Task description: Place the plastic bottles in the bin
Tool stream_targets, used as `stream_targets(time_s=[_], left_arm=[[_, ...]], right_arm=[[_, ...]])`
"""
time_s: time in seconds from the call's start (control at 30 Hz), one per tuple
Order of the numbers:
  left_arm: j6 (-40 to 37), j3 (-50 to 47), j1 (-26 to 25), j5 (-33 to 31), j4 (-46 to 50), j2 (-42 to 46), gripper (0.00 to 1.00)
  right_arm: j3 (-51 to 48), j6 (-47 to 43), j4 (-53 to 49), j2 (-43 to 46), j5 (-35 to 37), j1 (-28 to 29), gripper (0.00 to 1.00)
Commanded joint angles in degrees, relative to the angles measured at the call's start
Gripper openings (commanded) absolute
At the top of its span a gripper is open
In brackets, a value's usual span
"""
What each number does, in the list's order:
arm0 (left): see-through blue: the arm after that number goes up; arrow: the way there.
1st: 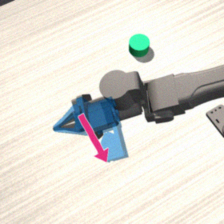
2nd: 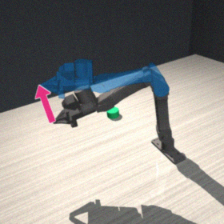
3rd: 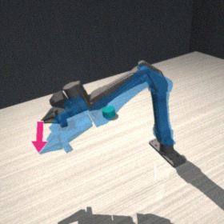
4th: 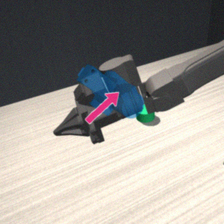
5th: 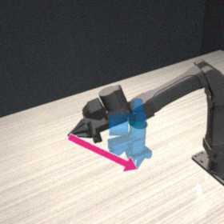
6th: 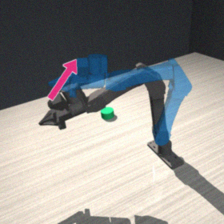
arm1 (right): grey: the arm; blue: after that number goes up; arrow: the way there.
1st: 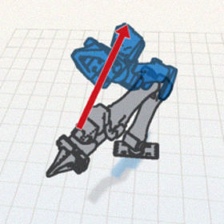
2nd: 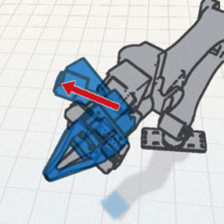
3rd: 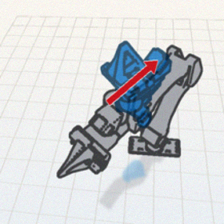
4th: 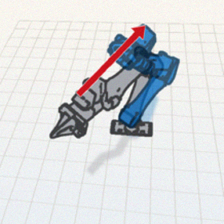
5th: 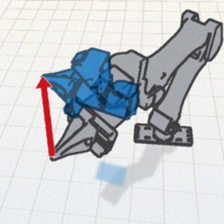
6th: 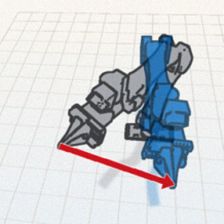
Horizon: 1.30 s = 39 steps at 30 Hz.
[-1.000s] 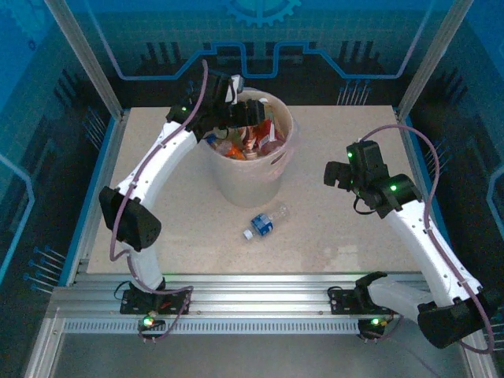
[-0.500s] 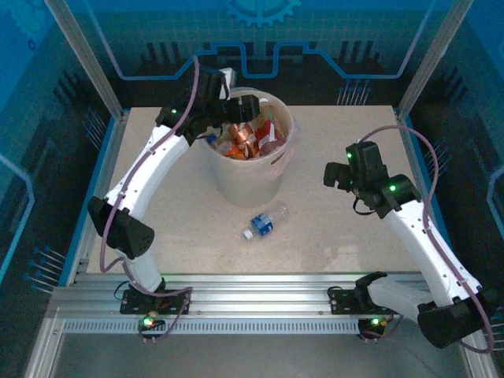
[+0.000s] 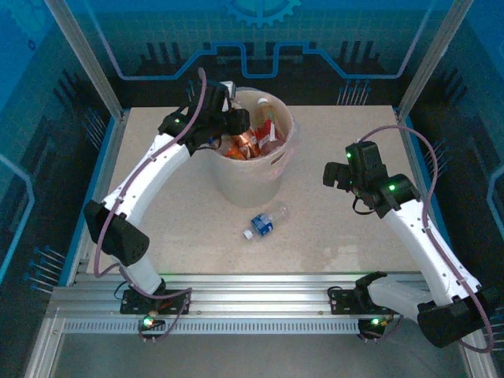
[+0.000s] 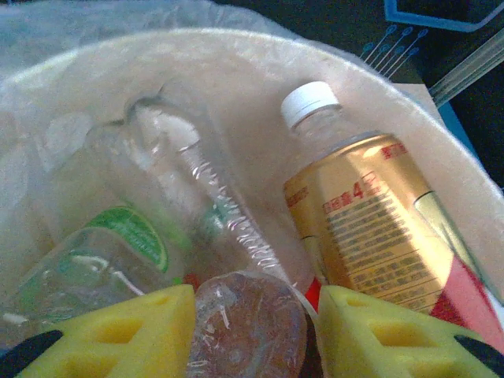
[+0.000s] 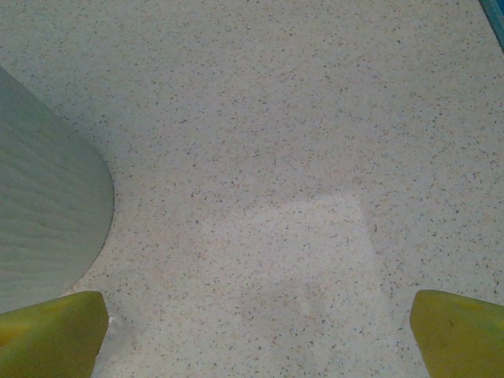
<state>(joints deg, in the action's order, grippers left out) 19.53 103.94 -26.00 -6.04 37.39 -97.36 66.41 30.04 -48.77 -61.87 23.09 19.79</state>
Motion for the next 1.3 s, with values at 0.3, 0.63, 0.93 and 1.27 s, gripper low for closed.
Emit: stream_targets(time_s=[0.3, 0.63, 0.93, 1.27], left_arm=[[1.23, -5.06, -0.37, -0.33, -2.40, 4.54, 0.65], [-0.78, -4.04, -0.39, -0.69, -7.52, 10.70, 0.91], [-7.08, -19.64, -5.98, -1.52, -17.01, 24.45, 0.94], [-20.51, -32.75, -25.29, -11.74, -16.43, 31.52, 0.95]], right_arm=[[-0.47, 1.87, 0.09, 0.43, -2.00, -0.81, 1.00], [-0.58, 1.95, -0.97, 1.81, -1.65, -0.86, 1.00], [0.38, 2.21, -2.61, 2.17, -0.80, -0.85, 1.00], [1.82, 3.08, -6.95, 3.39, 3.32, -0.98, 1.00]])
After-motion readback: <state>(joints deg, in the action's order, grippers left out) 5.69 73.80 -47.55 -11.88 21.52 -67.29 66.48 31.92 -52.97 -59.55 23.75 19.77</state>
